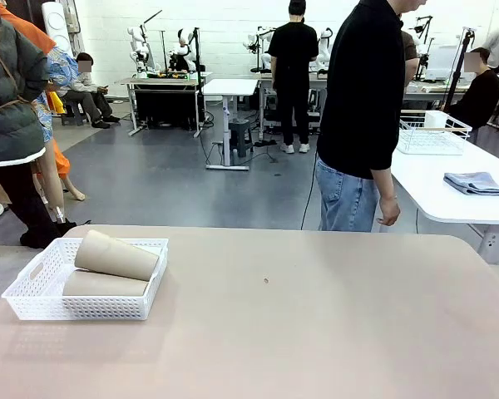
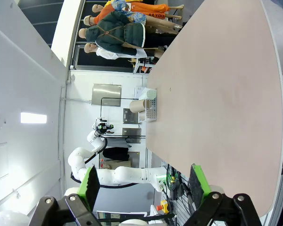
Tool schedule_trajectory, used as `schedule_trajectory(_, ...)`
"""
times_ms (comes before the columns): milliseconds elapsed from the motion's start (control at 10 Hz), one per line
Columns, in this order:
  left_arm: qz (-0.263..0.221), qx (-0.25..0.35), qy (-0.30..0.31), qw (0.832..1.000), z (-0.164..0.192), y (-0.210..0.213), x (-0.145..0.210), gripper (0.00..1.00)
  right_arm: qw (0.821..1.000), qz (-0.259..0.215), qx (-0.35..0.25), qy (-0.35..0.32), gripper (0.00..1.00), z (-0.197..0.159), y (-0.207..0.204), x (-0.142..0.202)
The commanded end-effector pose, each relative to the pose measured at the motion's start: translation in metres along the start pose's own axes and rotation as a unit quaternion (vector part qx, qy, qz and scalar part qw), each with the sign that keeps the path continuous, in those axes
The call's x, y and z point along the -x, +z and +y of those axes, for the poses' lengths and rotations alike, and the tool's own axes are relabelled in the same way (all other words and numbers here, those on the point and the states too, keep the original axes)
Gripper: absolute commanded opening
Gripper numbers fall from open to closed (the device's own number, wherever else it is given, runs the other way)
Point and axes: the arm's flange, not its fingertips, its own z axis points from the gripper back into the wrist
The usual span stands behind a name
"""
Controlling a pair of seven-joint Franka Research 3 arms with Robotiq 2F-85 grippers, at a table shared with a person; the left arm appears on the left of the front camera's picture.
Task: Clean and organize the cups into the basket.
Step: Move the Organizing basket back to the left side of the table.
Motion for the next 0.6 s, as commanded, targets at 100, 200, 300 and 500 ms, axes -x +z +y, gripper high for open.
schedule_trajectory(100, 0.003, 0.003, -0.001, 1.0, -0.0006, 0.0023, 0.0018, 1.0, 1.0, -0.004, 0.004, 0.0, 1.0, 0.0003, -0.0021, 0.0031)
schedule_trajectory(200, 0.003, 0.003, -0.001, 1.0, -0.0006, 0.0023, 0.0018, 1.0, 1.0, -0.004, 0.004, 0.0, 1.0, 0.0003, -0.0021, 0.0031)
schedule_trajectory(300, 0.003, 0.003, -0.001, 1.0, -0.0006, 0.0023, 0.0018, 1.0, 1.0, -0.004, 0.004, 0.0, 1.0, 0.0003, -0.0021, 0.0031)
schedule_trajectory(500, 0.003, 0.003, -0.001, 1.0, -0.0006, 0.0023, 0.0018, 1.0, 1.0, -0.004, 0.004, 0.0, 1.0, 0.0003, -0.0021, 0.0031)
